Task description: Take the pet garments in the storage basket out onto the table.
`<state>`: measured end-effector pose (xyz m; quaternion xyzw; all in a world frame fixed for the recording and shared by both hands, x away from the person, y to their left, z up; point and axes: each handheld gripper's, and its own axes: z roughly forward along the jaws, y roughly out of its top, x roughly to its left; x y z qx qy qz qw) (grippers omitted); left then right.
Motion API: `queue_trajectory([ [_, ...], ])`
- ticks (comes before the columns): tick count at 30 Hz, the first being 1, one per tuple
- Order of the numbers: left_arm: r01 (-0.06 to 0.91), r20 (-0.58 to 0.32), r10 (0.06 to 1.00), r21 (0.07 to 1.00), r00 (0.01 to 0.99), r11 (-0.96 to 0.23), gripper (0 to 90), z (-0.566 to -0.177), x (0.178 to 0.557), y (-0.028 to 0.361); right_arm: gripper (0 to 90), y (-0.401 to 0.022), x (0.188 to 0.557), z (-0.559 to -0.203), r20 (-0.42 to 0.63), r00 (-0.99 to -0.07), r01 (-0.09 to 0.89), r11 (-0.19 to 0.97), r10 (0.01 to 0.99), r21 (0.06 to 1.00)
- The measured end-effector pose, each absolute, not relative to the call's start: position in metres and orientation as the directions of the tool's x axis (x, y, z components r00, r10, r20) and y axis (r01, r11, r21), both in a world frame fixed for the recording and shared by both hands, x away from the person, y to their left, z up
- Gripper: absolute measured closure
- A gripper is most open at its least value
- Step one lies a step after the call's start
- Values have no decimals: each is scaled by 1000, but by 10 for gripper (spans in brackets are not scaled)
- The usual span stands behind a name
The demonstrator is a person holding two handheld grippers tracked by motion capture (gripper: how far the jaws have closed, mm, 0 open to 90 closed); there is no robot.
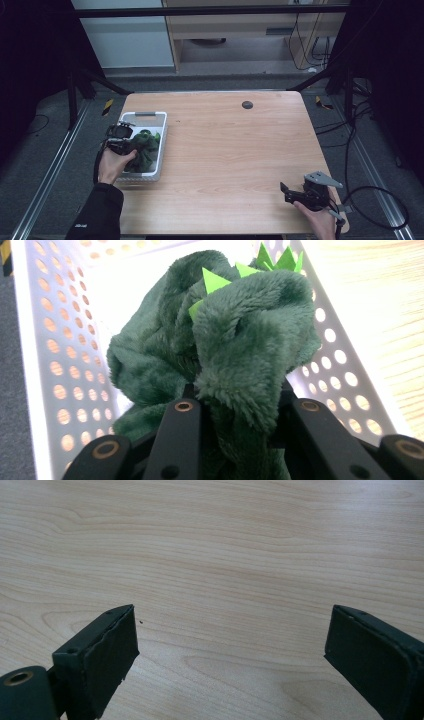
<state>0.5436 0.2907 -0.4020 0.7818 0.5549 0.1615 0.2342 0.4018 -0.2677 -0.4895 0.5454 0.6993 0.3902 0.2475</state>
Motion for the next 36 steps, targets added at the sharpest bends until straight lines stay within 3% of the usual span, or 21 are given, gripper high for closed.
queue_trajectory([
  [36, 647, 78, 868, 635, 491, -423, 747, -324, 499, 282, 70, -268, 402, -490, 70, -286, 565, 109, 956, 818],
])
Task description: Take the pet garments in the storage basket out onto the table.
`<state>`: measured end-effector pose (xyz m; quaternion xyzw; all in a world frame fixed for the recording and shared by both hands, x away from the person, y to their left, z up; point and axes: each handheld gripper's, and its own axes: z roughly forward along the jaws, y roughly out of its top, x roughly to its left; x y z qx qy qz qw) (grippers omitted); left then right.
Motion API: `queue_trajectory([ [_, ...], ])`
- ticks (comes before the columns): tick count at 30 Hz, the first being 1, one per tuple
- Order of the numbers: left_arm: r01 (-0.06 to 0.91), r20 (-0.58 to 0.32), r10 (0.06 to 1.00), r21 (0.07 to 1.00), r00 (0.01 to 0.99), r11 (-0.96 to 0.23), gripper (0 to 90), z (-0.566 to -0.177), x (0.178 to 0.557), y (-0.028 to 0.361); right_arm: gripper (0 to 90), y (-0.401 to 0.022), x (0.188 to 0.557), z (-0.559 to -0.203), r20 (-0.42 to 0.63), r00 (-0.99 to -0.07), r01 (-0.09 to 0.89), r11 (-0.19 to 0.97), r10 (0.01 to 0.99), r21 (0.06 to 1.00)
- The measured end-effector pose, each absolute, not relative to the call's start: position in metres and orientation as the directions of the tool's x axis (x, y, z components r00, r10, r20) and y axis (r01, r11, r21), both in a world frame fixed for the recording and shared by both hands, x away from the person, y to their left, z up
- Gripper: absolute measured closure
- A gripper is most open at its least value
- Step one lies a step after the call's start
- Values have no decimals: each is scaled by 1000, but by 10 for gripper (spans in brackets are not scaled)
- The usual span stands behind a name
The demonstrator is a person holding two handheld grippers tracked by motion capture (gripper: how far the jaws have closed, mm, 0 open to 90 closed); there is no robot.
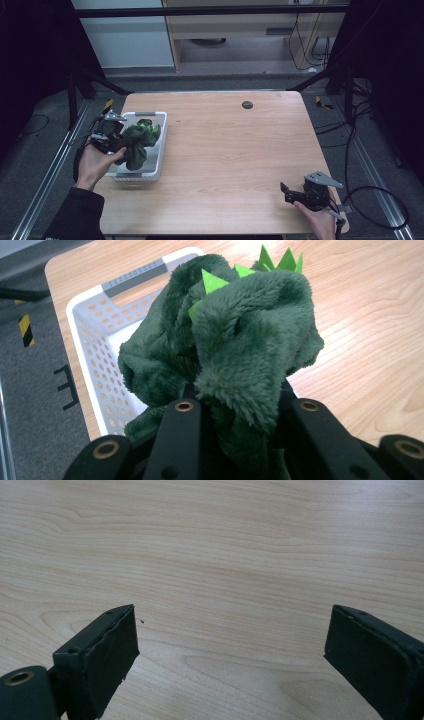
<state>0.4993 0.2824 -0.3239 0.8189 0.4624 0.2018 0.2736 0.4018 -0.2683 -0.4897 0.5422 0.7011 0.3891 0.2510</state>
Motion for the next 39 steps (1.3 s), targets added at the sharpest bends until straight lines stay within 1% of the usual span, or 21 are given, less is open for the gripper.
queue_trajectory([
  [10, 613, 84, 837, 641, 541, -461, 747, -312, 488, 272, 70, -268, 401, -489, 74, -284, 566, 104, 956, 818],
  [23, 560, 90, 774, 639, 626, -527, 748, -299, 476, 247, 70, -268, 401, -489, 74, -284, 563, 104, 956, 820],
  [39, 509, 91, 708, 632, 700, -584, 747, -295, 468, 215, 70, -269, 401, -488, 68, -285, 554, 107, 956, 826],
])
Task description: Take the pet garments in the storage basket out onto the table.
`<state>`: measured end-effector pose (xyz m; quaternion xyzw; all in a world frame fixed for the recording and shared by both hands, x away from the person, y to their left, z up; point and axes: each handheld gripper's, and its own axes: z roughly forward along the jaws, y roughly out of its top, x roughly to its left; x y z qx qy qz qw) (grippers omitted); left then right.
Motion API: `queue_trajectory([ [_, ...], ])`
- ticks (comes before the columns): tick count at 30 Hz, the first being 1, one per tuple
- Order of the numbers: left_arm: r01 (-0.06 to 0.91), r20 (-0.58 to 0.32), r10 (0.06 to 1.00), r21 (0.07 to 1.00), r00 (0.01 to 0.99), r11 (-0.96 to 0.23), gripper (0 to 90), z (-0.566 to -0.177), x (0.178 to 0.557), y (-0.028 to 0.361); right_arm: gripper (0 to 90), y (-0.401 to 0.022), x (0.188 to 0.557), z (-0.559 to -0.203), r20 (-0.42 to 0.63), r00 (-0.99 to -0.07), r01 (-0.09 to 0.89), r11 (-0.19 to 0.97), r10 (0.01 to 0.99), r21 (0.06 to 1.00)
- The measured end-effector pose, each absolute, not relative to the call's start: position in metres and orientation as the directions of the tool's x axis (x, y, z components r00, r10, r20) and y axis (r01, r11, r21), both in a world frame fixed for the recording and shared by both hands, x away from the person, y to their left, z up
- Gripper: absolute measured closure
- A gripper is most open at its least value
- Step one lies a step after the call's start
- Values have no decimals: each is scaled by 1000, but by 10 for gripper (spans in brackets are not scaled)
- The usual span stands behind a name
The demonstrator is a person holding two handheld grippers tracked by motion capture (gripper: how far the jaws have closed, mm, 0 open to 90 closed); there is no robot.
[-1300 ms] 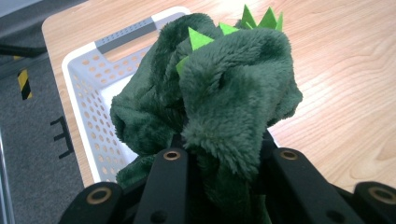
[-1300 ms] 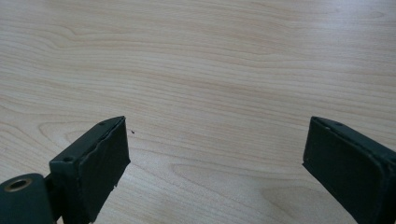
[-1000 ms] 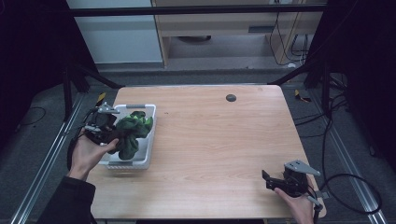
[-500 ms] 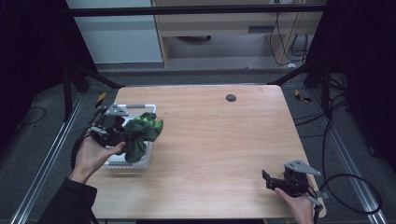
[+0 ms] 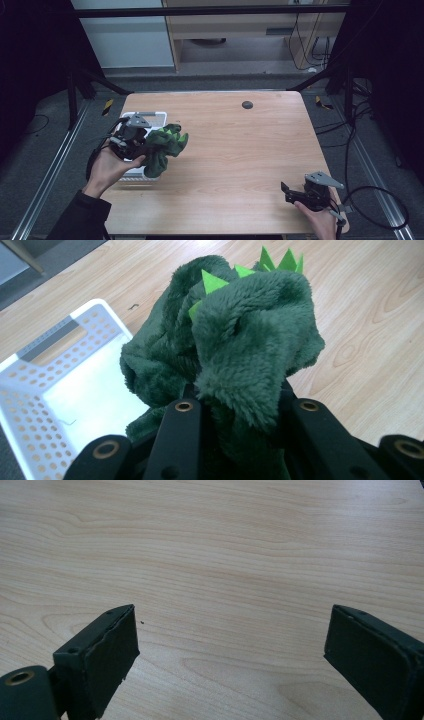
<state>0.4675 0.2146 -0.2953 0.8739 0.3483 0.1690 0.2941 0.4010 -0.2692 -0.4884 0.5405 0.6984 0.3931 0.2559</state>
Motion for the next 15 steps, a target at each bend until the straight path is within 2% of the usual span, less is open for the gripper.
queue_trajectory([
  [15, 454, 102, 632, 609, 768, -650, 747, -299, 463, 180, 70, -269, 401, -488, 62, -287, 543, 109, 956, 832],
])
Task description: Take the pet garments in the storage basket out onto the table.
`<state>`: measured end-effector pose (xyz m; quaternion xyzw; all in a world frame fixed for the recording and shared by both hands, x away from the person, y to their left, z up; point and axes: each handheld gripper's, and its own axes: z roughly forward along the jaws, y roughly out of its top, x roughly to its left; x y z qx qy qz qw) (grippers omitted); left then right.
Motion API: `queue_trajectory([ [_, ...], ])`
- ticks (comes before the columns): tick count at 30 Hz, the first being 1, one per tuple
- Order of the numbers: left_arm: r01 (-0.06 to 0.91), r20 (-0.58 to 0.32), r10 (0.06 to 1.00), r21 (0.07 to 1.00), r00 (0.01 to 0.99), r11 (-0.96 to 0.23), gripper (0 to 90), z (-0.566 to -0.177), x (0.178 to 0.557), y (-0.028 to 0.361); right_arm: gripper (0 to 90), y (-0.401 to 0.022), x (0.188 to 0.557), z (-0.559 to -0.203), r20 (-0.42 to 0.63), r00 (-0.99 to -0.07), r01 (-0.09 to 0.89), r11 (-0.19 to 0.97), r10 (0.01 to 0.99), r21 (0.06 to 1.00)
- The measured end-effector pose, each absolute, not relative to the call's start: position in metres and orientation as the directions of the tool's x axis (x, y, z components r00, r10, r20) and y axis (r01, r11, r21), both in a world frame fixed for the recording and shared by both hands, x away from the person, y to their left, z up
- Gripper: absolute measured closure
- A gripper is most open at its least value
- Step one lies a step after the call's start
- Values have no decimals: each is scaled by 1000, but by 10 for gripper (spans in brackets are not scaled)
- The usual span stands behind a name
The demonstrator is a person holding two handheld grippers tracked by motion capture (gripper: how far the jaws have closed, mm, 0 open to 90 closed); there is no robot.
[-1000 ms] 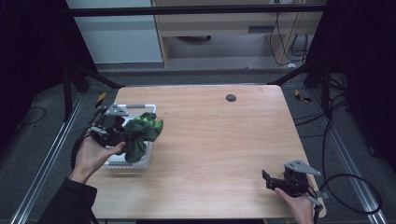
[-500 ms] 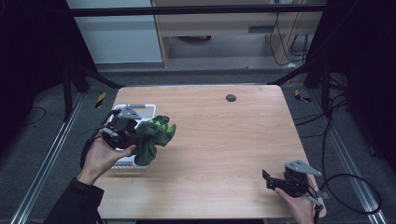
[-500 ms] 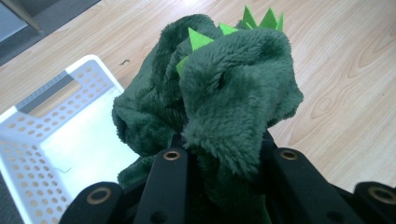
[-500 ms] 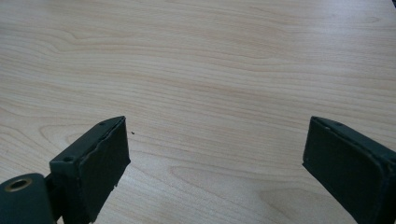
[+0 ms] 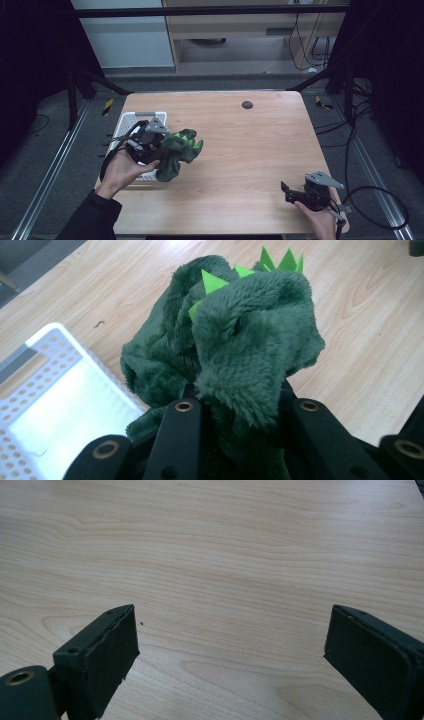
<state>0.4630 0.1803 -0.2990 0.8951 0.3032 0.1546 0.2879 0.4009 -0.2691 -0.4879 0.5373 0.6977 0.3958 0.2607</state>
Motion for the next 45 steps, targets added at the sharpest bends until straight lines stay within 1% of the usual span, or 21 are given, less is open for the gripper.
queue_trajectory([
  [10, 425, 103, 591, 599, 800, -678, 747, -302, 464, 163, 70, -269, 401, -488, 62, -288, 541, 110, 956, 834],
  [21, 390, 94, 530, 571, 843, -722, 747, -314, 466, 139, 70, -269, 401, -488, 58, -289, 540, 112, 956, 834],
  [45, 371, 56, 471, 539, 880, -756, 746, -346, 473, 106, 70, -270, 401, -488, 58, -284, 540, 110, 957, 834],
])
